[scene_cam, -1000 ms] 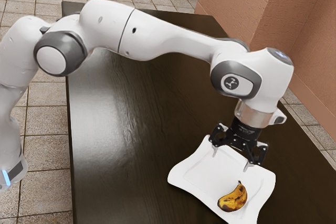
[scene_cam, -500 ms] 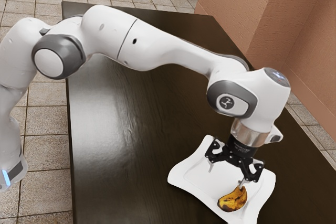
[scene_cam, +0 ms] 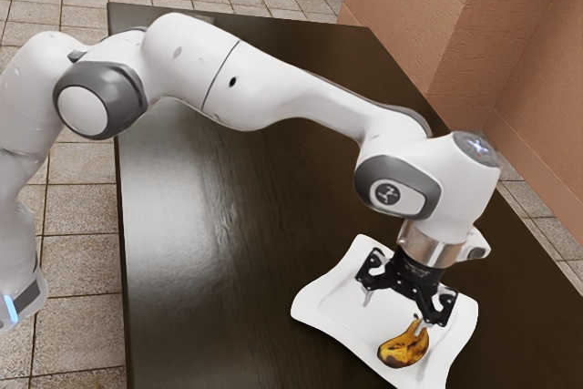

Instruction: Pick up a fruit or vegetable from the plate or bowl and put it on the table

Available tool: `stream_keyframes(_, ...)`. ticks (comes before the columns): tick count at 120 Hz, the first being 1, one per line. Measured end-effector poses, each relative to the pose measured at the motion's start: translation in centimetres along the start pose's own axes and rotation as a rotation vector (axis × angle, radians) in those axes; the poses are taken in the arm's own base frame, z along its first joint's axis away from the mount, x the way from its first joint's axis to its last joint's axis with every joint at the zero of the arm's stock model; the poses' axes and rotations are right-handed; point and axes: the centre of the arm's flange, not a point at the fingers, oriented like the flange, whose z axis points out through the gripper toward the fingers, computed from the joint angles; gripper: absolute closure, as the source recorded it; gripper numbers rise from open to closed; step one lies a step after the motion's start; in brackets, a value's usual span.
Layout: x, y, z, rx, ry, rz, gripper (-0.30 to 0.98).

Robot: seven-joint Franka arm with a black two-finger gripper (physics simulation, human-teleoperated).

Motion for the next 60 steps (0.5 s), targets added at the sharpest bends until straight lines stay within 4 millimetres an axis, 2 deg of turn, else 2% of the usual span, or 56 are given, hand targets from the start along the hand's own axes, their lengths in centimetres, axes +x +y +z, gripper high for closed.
stream_keyframes(32,1.4,0.6,1.0,-0.031,0.021,0.027,0.01)
stream_keyframes(60,1.2,1.3,2.3,-0.047,0.021,0.057,0.01)
